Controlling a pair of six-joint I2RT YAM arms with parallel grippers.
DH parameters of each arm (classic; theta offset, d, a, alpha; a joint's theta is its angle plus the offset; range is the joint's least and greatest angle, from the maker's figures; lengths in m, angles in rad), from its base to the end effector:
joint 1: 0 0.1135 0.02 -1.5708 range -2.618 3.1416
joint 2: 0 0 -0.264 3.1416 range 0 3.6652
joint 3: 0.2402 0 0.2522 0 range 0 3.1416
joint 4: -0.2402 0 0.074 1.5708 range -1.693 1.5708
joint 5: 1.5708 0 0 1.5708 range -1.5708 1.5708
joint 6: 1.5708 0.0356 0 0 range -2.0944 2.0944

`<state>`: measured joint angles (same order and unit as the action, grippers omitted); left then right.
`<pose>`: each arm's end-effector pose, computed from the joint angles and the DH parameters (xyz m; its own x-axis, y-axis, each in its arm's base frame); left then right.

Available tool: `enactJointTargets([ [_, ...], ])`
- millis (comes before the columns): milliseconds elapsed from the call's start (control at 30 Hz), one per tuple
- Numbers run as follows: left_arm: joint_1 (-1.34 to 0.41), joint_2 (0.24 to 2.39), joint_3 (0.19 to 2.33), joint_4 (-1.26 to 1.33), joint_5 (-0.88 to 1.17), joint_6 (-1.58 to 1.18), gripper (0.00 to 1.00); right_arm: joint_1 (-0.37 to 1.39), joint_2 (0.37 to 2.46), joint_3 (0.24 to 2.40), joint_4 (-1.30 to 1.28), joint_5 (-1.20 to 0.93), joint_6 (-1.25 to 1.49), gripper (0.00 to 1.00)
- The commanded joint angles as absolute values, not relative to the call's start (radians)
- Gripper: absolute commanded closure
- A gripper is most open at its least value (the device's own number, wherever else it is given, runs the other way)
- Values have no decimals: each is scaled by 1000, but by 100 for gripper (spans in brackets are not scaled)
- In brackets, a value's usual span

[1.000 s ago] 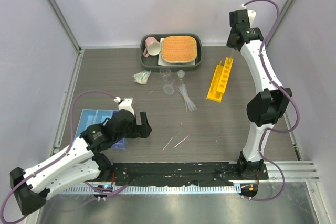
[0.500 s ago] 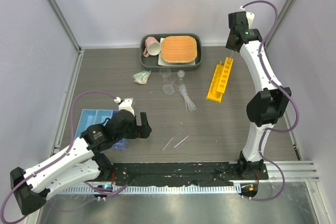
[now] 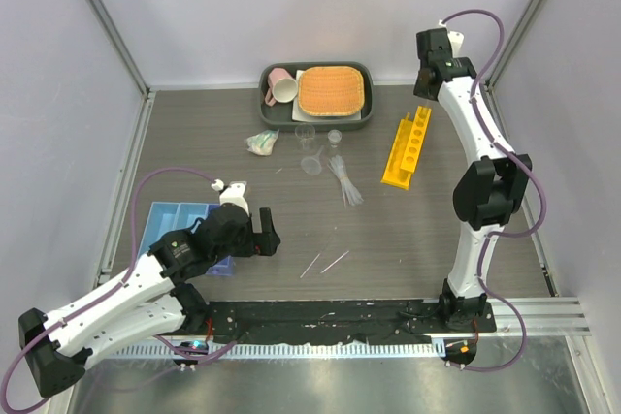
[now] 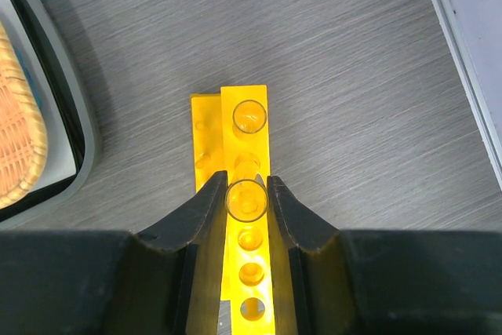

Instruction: Organize the chemistry lab equipment

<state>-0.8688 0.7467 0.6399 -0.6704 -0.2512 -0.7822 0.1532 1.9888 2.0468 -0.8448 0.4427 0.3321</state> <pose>0.1059 -0.1115 0.2503 -0.7619 -0.1564 -0.6286 0.1243 0.9171 -0.3788 0.4403 0.0526 0.3537 -0.6091 0.2041 -0.7664 0.3804 0.9231 -0.0565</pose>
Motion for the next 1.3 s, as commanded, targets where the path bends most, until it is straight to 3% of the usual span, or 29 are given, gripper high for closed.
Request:
enactJointTargets([
  [0,-873,745,640,-655,-261,-779,1,150,1994,2034,-807,448,348,86],
  [867,-885,761,643,-658,-265,-781,1,140,1987,1899,-715,411,371,85],
  [1100,-885,764,655,-673,-268,-781,1,138,1973,1887,-716,397,371,50],
  [1267,-885,761,670,-684,-265,-787,1,140,1941,1884,-732,380,373,40],
])
